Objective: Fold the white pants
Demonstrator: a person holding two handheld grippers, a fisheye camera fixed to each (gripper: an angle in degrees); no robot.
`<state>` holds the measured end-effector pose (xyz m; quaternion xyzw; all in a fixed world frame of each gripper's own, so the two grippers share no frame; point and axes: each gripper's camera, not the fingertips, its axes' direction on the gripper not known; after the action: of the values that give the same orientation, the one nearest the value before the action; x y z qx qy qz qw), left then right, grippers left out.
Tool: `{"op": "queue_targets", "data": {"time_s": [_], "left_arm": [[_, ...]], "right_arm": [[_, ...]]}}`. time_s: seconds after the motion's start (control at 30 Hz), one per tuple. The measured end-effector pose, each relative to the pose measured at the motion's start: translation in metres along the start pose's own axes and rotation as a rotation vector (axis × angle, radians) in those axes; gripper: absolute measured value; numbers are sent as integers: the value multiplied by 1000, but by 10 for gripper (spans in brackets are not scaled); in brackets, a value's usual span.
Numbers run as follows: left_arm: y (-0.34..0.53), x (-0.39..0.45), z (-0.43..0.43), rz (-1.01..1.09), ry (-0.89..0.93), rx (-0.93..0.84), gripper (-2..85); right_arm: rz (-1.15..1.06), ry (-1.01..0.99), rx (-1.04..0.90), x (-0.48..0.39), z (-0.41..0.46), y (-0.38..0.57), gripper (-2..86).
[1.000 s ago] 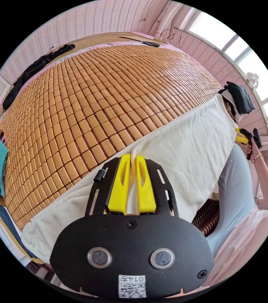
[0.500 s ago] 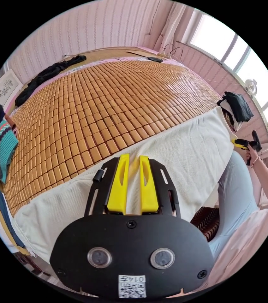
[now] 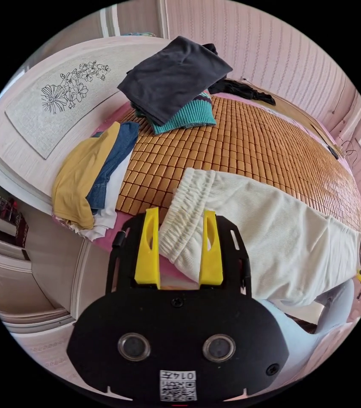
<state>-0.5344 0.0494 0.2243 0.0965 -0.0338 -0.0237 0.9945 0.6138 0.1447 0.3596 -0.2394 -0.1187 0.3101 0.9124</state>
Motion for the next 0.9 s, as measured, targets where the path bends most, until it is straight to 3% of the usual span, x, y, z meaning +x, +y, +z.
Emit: {"op": "queue_targets", "data": {"time_s": [0.13, 0.3, 0.43, 0.6, 0.7, 0.77, 0.9], "left_arm": [[-12, -19, 42, -36, 109, -72, 175], [-11, -42, 44, -78, 227, -86, 92], [10, -74, 21, -181, 279, 26, 62], [20, -87, 55, -188, 224, -23, 72], [20, -100, 60, -202, 237, -51, 81], [22, -110, 60, -209, 260, -63, 82], [27, -123, 37, -147, 291, 12, 66]], "right_arm": [[-106, 135, 161, -58, -21, -10, 84], [-452, 118, 174, -185, 2, -28, 83], [-846, -33, 70, -330, 58, -5, 74], [-1236, -301, -158, -501, 144, 66, 84], [-1401, -245, -277, -581, 192, 102, 106], [-1494, -147, -483, -616, 232, 118, 54], [-1527, -103, -318, -634, 222, 121, 6]]}}
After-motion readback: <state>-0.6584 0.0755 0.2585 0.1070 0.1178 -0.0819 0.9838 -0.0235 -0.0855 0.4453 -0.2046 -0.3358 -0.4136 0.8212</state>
